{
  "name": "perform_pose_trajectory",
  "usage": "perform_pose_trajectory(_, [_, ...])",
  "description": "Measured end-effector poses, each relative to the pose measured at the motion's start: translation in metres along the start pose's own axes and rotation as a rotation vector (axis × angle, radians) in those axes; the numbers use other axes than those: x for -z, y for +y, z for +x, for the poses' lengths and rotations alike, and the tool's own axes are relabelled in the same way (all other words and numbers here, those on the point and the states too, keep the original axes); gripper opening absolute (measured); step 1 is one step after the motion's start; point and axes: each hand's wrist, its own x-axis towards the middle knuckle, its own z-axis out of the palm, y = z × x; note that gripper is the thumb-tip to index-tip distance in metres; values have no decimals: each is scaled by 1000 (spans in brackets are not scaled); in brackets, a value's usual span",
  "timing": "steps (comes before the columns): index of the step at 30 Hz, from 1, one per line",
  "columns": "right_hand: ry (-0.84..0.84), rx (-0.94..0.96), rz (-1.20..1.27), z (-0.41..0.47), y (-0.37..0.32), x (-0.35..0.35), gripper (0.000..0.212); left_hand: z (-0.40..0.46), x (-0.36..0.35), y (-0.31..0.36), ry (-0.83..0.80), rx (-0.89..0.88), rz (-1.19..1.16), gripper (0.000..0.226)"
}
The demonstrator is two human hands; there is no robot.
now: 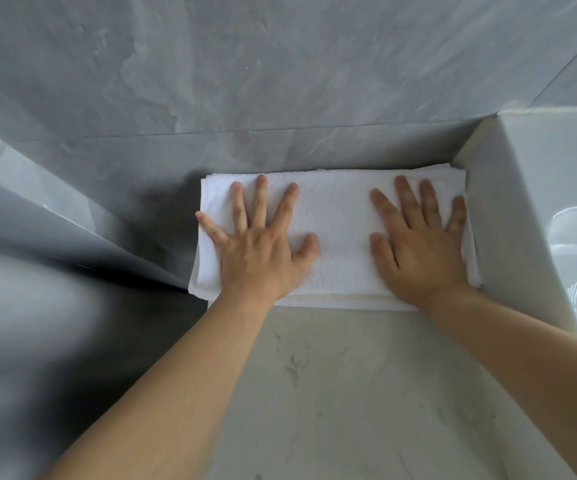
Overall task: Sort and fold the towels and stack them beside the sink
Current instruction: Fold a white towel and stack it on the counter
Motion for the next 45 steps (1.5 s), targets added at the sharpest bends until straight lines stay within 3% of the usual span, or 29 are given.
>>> perform_pose_trajectory(5, [-4,-24,132,-10,-3,10,73,-4,8,8,-42,24,50,71])
perform_pose_trajectory(8, [90,46,260,-65,-13,12,68,-38,9,16,100,11,-11,69])
perform_pose_trajectory(11, [99,116,294,-132,-15,5,62,-105,-7,31,238,-124,-115,66])
perform_pose_trajectory(17, [20,79,314,-230,2,-14,59,-205,-35,54,131,-43,-129,65])
perform_pose_trajectory(21, [-9,289,222,-266,11,-25,57,-245,-53,65,33,-22,-99,70])
perform_pose_trajectory(45, [-50,249,110,-261,10,-26,61,-237,-56,75,153,43,-206,61])
